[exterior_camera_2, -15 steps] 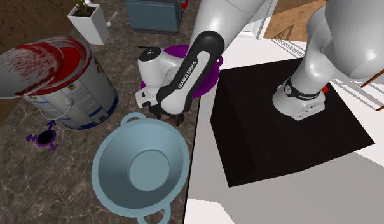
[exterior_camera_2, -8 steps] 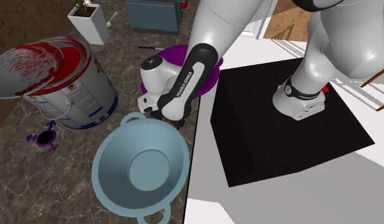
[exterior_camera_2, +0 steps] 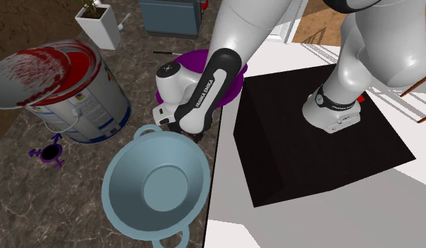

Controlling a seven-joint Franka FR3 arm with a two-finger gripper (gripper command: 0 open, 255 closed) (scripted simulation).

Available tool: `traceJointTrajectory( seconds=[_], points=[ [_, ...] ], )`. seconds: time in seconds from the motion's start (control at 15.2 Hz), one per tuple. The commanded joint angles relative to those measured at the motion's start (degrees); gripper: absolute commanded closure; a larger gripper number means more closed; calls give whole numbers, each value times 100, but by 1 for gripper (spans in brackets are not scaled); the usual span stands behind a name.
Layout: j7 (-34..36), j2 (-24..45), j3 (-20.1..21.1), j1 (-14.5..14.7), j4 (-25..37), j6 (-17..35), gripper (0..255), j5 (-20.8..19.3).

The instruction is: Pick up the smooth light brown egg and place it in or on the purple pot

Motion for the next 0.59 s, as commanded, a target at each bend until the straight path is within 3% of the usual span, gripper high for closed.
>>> traceJointTrajectory(
  seconds=[0.0, 0.53],
  points=[
    [0, 6, 2, 1, 2, 3, 255, 1],
    [48, -147, -43, 35, -55, -93, 255, -43]
  ],
)
